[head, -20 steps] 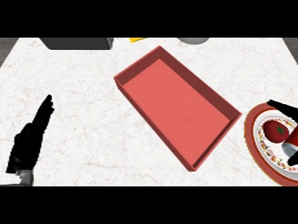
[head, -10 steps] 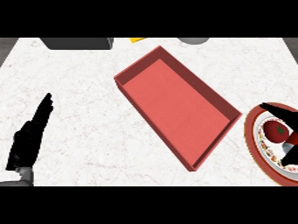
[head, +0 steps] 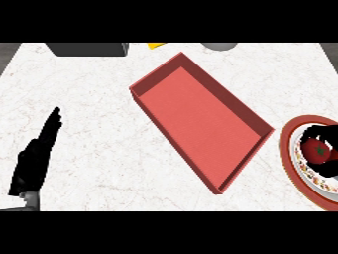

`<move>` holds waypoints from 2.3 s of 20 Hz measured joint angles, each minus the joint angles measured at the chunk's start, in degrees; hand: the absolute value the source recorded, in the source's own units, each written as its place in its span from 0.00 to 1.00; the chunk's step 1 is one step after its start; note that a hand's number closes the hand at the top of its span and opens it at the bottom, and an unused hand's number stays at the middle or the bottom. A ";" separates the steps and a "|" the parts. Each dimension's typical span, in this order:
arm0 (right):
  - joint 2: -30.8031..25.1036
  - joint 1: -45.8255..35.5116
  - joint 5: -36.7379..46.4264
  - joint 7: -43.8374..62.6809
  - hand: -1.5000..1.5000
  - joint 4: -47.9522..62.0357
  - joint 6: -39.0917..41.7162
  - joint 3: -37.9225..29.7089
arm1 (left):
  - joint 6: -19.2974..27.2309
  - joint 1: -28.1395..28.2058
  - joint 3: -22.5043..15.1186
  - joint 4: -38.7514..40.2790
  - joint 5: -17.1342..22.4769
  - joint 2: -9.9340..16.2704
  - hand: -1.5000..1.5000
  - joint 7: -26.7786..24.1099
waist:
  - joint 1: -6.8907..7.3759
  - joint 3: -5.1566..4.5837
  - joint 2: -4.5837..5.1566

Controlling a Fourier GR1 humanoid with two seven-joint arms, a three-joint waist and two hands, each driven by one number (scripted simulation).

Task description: Pick the tomato from the plate and place it in the cardboard box

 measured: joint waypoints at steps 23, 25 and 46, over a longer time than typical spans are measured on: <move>3.49 4.23 0.15 15.96 1.00 -26.11 -2.29 -4.96 | -1.07 -0.61 1.77 0.90 -1.66 -1.53 0.50 -0.31 | -0.66 0.10 -0.11; 4.30 3.91 -4.36 14.11 1.00 -29.28 -0.69 -6.60 | -1.33 0.30 1.93 0.13 -1.51 -1.28 0.50 -0.44 | -0.74 0.11 -0.23; 18.06 -16.74 -17.86 38.03 1.00 -45.97 10.97 1.01 | -1.45 1.23 1.25 -0.19 -3.21 -3.03 0.50 -1.68 | 0.27 0.09 0.08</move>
